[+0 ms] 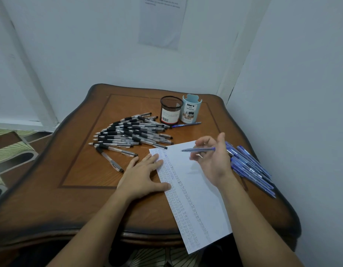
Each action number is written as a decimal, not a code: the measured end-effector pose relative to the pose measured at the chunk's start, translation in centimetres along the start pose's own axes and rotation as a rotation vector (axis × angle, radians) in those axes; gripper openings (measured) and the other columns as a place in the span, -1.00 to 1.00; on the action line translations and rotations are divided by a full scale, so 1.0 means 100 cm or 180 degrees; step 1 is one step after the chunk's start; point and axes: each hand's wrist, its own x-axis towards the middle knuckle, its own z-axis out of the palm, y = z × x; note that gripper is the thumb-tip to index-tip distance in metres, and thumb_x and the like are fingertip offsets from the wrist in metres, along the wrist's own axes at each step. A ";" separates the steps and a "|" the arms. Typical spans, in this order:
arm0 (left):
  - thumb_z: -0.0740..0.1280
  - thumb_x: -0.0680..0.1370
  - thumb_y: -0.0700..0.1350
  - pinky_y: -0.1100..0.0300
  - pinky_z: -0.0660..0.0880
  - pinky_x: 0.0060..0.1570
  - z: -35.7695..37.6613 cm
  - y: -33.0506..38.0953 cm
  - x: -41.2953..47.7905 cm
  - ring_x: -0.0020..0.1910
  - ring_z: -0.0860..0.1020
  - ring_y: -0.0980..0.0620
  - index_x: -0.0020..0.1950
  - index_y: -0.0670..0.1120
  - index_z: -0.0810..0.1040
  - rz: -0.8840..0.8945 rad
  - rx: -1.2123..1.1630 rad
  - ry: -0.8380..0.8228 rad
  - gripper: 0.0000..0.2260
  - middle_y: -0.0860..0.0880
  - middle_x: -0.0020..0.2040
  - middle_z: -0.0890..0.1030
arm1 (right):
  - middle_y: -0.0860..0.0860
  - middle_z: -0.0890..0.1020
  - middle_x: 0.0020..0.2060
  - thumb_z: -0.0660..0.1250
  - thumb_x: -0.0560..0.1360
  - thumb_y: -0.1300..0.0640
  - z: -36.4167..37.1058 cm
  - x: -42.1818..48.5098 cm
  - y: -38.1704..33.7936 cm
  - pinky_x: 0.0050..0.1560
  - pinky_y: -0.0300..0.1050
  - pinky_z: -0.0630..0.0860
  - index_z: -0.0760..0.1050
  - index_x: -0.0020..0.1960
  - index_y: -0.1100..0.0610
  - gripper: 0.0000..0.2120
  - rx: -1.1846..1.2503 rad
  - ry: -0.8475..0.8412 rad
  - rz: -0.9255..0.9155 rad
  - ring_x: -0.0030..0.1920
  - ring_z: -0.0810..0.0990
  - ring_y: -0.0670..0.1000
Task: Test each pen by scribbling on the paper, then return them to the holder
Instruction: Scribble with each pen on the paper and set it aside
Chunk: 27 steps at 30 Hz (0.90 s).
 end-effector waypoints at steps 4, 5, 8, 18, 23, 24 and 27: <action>0.15 0.27 0.52 0.05 -0.22 0.50 -0.001 0.001 0.000 0.56 -0.05 0.20 0.57 0.12 0.16 -0.0016 0.0033 -0.0012 -0.06 0.14 0.60 0.02 | 0.17 0.71 -0.24 0.02 0.47 -0.31 -0.003 -0.009 0.022 -0.26 -0.14 0.52 0.63 0.01 0.17 -0.36 -0.0476 0.0053 0.0304 -0.25 0.66 0.07; 0.14 0.27 0.53 0.05 -0.22 0.50 -0.001 0.001 0.000 0.56 -0.05 0.20 0.58 0.12 0.16 -0.0016 0.0033 -0.0017 -0.05 0.14 0.60 0.02 | 0.16 0.73 -0.19 0.10 0.45 -0.27 -0.002 -0.010 0.027 -0.28 -0.16 0.52 0.63 0.01 0.17 -0.42 -0.0579 -0.0014 0.0290 -0.21 0.68 0.06; 0.08 0.20 0.58 0.06 -0.22 0.50 -0.001 0.002 0.000 0.56 -0.06 0.21 0.58 0.12 0.16 -0.0009 -0.0007 -0.0004 0.02 0.14 0.60 0.02 | 0.07 0.61 -0.39 0.39 0.40 -0.15 0.003 -0.012 0.037 -0.37 -0.18 0.42 0.53 -0.19 0.18 -0.63 -0.1000 -0.0101 0.0045 -0.37 0.52 0.01; 0.05 0.17 0.59 0.05 -0.22 0.50 0.001 0.000 -0.001 0.55 -0.05 0.22 0.57 0.11 0.18 -0.0014 -0.0019 0.0038 0.04 0.14 0.60 0.03 | 0.02 0.64 -0.43 0.50 0.48 0.04 0.012 -0.017 0.051 -0.25 -0.21 0.54 0.45 -0.30 0.16 -0.68 -0.1837 -0.0101 -0.0164 -0.38 0.63 -0.07; 0.05 0.16 0.59 0.05 -0.22 0.50 0.000 0.001 0.000 0.55 -0.05 0.22 0.57 0.12 0.18 -0.0033 -0.0024 0.0006 0.04 0.16 0.60 0.02 | -0.09 0.44 -0.57 0.46 0.45 0.24 0.012 -0.018 0.058 -0.33 -0.19 0.46 0.37 -0.39 0.16 -0.67 -0.2087 0.0316 -0.0305 -0.45 0.51 -0.12; 0.04 0.16 0.59 0.04 -0.22 0.51 0.000 0.002 0.000 0.55 -0.05 0.22 0.57 0.12 0.18 -0.0032 -0.0025 0.0003 0.04 0.16 0.60 0.03 | -0.09 0.42 -0.57 0.44 0.44 0.26 0.012 -0.018 0.059 -0.34 -0.19 0.45 0.36 -0.40 0.16 -0.67 -0.2119 0.0318 -0.0314 -0.45 0.50 -0.12; 0.05 0.17 0.59 0.04 -0.21 0.51 0.001 0.001 0.000 0.55 -0.04 0.22 0.57 0.13 0.18 -0.0020 -0.0030 0.0014 0.03 0.15 0.60 0.03 | -0.08 0.39 -0.57 0.43 0.43 0.29 0.013 -0.018 0.061 -0.33 -0.16 0.45 0.33 -0.44 0.10 -0.62 -0.2108 0.0257 -0.0349 -0.42 0.49 -0.04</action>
